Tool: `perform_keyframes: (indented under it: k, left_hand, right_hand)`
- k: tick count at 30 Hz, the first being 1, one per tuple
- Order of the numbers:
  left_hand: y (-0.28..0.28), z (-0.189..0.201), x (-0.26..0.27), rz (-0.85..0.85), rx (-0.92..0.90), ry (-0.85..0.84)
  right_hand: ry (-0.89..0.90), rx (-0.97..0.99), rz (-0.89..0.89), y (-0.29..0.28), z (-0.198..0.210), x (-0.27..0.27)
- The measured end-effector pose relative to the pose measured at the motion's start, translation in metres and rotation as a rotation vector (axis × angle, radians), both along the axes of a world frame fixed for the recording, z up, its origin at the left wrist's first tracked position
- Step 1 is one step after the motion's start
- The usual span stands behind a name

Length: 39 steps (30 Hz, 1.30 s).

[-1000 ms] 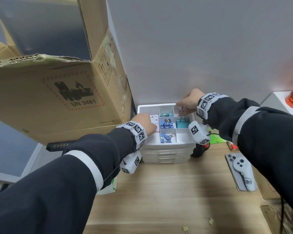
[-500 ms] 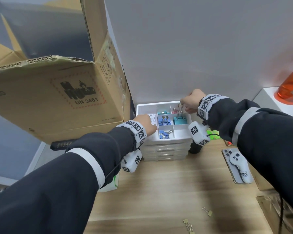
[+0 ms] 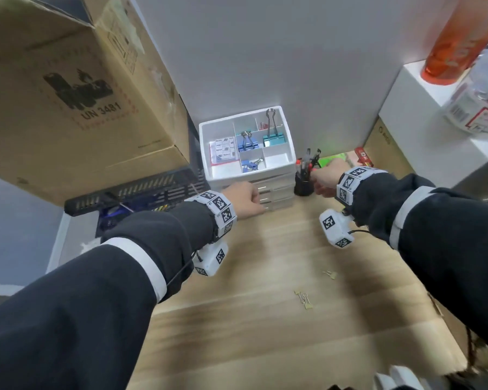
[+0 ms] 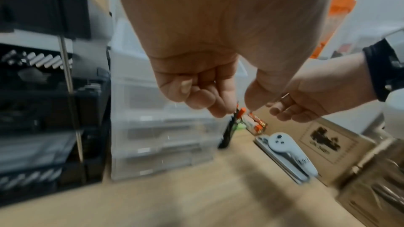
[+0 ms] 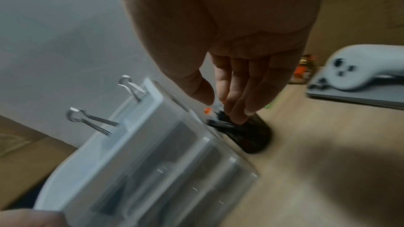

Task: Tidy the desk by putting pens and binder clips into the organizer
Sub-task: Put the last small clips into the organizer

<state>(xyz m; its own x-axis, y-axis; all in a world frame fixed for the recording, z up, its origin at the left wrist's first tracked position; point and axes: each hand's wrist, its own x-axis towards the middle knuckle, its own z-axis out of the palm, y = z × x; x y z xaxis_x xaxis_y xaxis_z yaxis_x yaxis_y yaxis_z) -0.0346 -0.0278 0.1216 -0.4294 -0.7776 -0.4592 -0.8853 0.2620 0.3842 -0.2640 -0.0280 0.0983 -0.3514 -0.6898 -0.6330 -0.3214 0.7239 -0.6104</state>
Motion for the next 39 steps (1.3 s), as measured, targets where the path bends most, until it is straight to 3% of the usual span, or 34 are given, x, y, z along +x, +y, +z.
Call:
perform_keyframes:
  k: [5,9,13,19,23,32,35,39]
  left_hand:
    - [0.038,-0.053,-0.010,-0.050,0.078,-0.041]
    - [0.077,-0.110,-0.014,-0.125,0.150,-0.039]
    - [0.108,-0.156,-0.015,-0.207,0.184,-0.040]
    - [0.131,-0.194,-0.024,-0.283,0.153,0.005]
    - [0.142,-0.210,-0.032,-0.340,0.096,0.011]
    - [0.142,-0.217,-0.040,-0.446,0.016,-0.095]
    - [0.140,-0.213,-0.034,-0.451,0.009,-0.175]
    - [0.133,-0.205,-0.018,-0.406,0.005,-0.191]
  right_hand:
    - [0.163,0.124,0.078,0.055,-0.060,-0.015]
    - [0.324,0.259,0.307,0.102,-0.097,-0.016]
    - [0.319,0.244,0.389,0.139,-0.133,-0.011]
    - [0.453,0.185,0.562,0.165,-0.171,-0.004]
    - [0.441,0.187,0.589,0.168,-0.173,0.005]
    - [0.093,0.182,0.383,0.177,-0.180,0.011]
    - [0.067,0.179,0.469,0.182,-0.179,0.021]
    - [0.219,0.257,0.750,0.191,-0.176,0.040]
